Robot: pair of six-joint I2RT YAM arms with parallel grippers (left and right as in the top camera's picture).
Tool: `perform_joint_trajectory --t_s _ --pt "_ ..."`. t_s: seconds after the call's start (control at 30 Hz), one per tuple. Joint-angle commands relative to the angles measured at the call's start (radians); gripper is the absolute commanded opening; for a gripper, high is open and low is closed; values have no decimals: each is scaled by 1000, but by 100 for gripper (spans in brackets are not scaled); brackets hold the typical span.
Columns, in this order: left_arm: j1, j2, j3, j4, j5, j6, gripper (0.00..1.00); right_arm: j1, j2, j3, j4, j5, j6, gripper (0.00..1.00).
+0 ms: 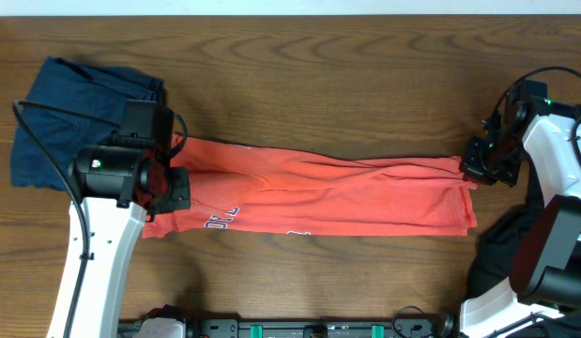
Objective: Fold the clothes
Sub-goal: 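Fold the top half down over the bottom half with both grippers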
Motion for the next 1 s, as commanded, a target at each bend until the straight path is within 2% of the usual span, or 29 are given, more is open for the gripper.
perform_joint_trajectory --t_s 0.0,0.23,0.33,0.47,0.63,0.8,0.87,0.97 --pt "29 4 -5 43 -34 -14 6 -6 -12 12 63 -23 -12 1" --pt "72 3 5 242 -34 -13 6 -7 -17 13 437 -437 -57 1" --pt "90 2 24 303 -34 5 6 -7 -17 13 532 -454 -63 1" --pt "103 -9 40 329 -26 6 6 -7 -17 13 578 -472 -121 1" --pt "103 -40 54 288 33 5 6 -9 -24 13 518 -549 -166 1" --pt "103 -76 66 147 34 5 6 -17 -68 13 351 -528 -187 1" --pt "103 -76 66 88 33 5 6 -23 -92 13 267 -467 -183 1" --pt "104 -65 64 -1 21 6 6 -35 -124 13 112 -253 -102 1"
